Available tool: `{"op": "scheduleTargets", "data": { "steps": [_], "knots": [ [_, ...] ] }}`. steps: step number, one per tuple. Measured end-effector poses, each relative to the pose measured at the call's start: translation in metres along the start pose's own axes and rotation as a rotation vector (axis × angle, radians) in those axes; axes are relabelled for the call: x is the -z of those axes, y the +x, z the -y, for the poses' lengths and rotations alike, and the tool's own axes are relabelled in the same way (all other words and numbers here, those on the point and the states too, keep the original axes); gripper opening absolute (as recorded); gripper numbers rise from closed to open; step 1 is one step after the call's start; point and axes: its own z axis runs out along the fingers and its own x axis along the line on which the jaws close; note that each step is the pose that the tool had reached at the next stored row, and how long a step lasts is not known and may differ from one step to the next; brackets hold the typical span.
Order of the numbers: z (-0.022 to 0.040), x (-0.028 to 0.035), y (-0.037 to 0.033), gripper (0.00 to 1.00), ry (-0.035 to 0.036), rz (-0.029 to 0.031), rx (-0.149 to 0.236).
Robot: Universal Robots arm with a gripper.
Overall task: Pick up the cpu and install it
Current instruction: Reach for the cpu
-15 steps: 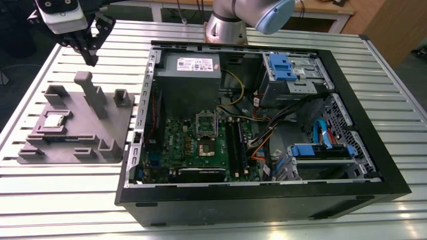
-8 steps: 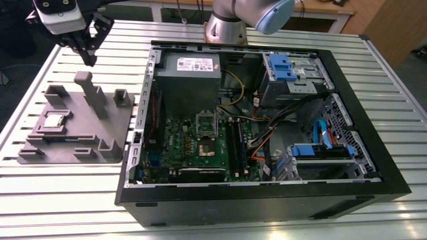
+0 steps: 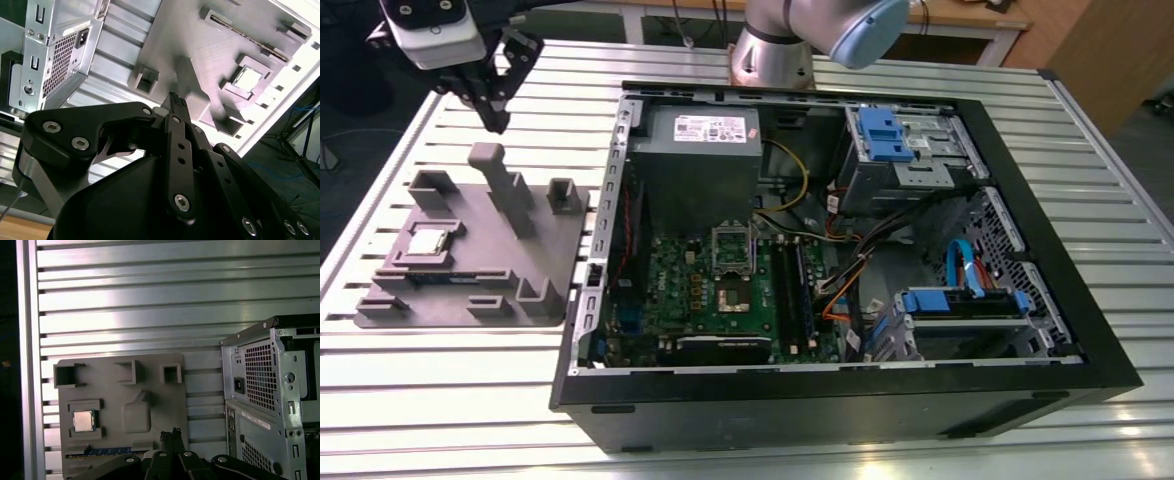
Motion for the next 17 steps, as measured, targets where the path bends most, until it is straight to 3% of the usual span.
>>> {"op": "scheduleTargets", "data": {
  "steps": [11, 17],
  "knots": [
    [0.0003, -0.0007, 0.0041, 0.10, 0.0001, -0.0011, 0.000],
    [0.0008, -0.0009, 0.0102, 0.10, 0.0001, -0.0011, 0.000]
  ]
}}
